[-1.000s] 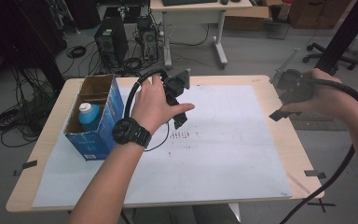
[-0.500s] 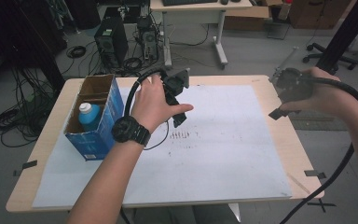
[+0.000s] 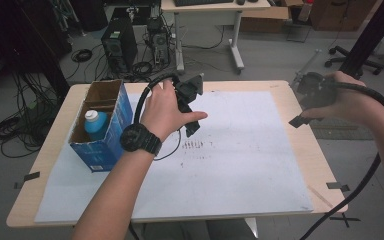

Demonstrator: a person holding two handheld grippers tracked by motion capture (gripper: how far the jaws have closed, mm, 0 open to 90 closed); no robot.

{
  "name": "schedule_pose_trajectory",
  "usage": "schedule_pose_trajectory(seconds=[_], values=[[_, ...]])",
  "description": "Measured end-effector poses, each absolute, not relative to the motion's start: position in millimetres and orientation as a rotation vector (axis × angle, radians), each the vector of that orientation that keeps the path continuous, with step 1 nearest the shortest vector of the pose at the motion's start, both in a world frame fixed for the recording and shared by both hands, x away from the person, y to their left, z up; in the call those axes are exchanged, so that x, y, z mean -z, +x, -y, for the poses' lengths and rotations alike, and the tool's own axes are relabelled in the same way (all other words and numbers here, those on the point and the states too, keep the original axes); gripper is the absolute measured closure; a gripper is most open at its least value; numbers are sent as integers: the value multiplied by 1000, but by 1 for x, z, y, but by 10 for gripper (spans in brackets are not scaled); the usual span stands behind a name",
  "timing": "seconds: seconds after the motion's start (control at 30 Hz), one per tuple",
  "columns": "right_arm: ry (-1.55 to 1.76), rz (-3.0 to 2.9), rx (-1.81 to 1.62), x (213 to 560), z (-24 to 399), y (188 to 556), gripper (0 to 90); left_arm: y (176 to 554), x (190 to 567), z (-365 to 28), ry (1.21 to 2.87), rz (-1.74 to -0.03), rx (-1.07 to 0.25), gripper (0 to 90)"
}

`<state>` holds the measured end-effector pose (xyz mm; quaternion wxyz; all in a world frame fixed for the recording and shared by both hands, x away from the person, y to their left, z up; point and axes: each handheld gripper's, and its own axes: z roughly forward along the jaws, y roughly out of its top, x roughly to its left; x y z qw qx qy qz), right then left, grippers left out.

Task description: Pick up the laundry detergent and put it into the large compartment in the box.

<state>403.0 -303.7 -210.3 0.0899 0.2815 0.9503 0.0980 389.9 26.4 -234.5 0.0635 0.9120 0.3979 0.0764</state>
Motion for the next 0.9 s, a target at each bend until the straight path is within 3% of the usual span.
schedule_pose_trajectory(seconds=[0.9], values=[[843,-2815,-253,207,289,393,169,382,239,-20,2762,-1176,-229,94]])
